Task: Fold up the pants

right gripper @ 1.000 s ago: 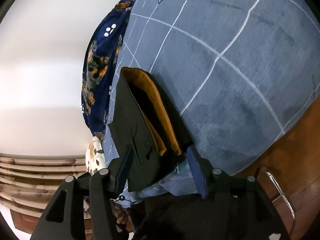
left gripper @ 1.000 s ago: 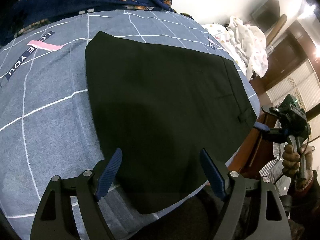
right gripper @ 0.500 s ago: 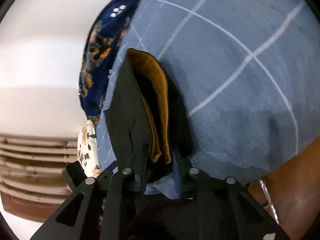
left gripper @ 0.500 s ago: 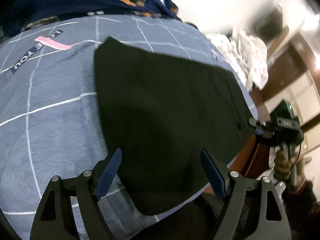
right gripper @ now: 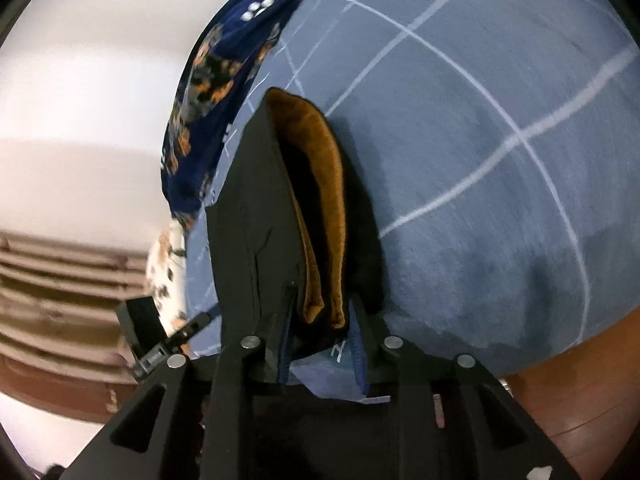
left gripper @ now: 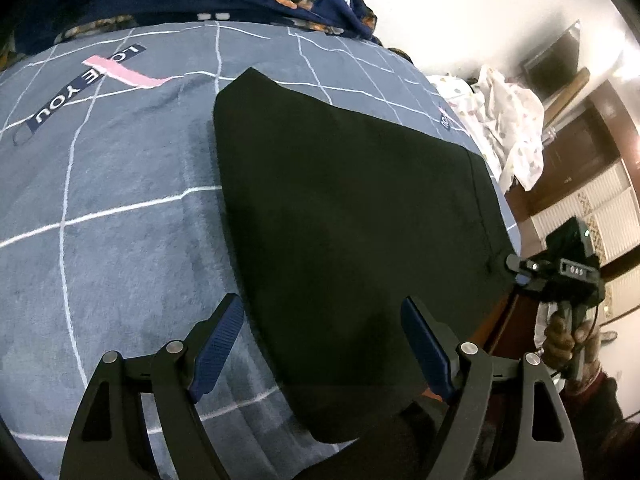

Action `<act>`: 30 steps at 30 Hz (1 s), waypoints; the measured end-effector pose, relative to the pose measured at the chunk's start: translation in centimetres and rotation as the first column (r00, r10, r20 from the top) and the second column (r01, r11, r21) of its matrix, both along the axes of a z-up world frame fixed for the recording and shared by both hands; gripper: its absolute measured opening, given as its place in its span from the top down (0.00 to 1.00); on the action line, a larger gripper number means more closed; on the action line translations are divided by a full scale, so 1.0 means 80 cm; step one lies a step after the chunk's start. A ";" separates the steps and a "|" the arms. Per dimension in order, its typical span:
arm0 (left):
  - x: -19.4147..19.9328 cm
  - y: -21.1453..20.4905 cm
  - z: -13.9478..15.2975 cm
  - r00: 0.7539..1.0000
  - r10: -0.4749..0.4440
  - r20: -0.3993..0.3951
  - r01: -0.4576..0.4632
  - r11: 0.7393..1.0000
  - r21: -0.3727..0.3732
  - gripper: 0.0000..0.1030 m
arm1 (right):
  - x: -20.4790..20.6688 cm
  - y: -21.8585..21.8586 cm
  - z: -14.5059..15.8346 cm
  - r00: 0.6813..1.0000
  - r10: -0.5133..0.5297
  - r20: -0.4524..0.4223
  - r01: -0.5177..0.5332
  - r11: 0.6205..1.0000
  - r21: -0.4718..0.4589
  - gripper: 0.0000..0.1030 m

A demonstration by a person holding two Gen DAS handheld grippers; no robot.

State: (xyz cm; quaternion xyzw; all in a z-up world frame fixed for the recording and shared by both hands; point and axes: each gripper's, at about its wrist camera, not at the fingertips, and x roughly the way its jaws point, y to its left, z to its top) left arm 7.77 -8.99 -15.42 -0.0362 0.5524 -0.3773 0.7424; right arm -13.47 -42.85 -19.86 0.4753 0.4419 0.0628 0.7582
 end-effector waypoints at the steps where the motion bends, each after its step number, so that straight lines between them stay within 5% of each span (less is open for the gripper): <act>1: 0.001 -0.001 -0.001 1.000 -0.008 -0.003 0.008 1.000 0.000 0.22 | 0.004 0.000 0.003 1.000 0.014 -0.005 -0.014 1.000 -0.021 0.75; 4: 0.005 -0.005 -0.005 1.000 -0.025 0.000 0.025 0.999 0.027 0.22 | 0.016 0.001 0.009 0.998 0.059 -0.029 -0.061 0.994 -0.088 0.74; 8: 0.007 -0.008 -0.010 0.999 -0.040 -0.012 0.040 0.999 0.032 0.22 | -0.005 -0.002 0.022 0.994 0.101 -0.042 -0.107 0.980 -0.166 0.42; 14: 0.010 -0.018 -0.010 0.999 -0.043 0.032 0.041 0.997 0.063 0.22 | -0.009 -0.041 0.041 0.999 0.007 0.034 -0.001 0.988 -0.157 0.37; 28: 0.007 -0.038 -0.011 0.988 -0.079 0.130 0.053 0.980 0.191 0.19 | 0.082 -0.015 0.006 0.986 0.168 -0.008 -0.167 0.969 -0.183 0.36; 30: 0.009 -0.042 -0.011 0.988 -0.082 0.130 0.055 0.980 0.194 0.18 | 0.085 -0.016 0.005 0.982 0.190 0.001 -0.188 0.969 -0.161 0.29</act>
